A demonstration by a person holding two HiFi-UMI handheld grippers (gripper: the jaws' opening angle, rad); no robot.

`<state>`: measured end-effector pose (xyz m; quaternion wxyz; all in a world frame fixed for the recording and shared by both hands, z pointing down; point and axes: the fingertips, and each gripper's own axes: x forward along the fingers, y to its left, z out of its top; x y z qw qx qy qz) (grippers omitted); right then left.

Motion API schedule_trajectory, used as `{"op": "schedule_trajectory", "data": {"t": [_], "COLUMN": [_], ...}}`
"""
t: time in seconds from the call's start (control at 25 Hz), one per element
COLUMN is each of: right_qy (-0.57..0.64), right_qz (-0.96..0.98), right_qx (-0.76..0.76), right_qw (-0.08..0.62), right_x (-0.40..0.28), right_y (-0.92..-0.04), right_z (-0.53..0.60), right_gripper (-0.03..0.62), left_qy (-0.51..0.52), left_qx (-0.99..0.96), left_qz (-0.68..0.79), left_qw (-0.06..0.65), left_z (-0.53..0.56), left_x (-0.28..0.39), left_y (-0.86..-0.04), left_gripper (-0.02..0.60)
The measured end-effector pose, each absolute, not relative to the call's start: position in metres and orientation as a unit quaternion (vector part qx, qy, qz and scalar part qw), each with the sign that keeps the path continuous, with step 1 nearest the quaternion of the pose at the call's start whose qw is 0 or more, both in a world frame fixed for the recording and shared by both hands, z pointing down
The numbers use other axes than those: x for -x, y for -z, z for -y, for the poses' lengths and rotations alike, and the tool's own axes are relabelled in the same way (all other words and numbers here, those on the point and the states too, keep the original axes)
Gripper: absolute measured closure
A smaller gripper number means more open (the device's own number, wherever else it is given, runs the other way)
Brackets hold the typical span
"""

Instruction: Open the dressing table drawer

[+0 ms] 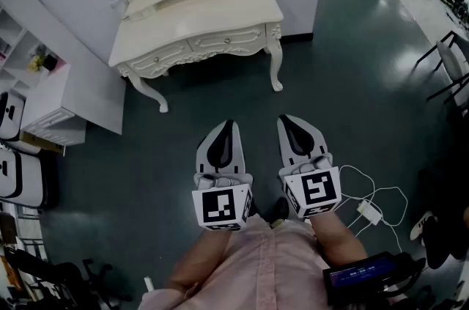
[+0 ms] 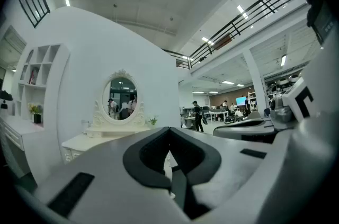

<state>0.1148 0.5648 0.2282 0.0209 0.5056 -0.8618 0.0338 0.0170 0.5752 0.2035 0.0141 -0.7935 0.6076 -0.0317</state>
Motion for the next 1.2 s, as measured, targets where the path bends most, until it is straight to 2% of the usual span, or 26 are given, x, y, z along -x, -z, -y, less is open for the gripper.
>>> {"op": "schedule_trajectory", "data": {"t": [0.68,1.2], "right_qy": [-0.049,-0.064], "right_qz": [0.874,0.867], "right_qx": [-0.484,-0.494], "right_qw": [0.006,0.032], "right_x": [-0.154,-0.125], "right_y": [-0.237,-0.265], "right_z": [-0.555,-0.482], "right_gripper": [0.574,0.574], "left_qy": [0.047,0.040], "left_qx": [0.781,0.783], "left_qz": [-0.623,-0.621], "left_qw": [0.008,-0.008], "left_z": [-0.574,-0.499], "left_x": [-0.057,-0.020], "left_y": [-0.216,-0.236], "left_gripper": [0.560,0.560]}}
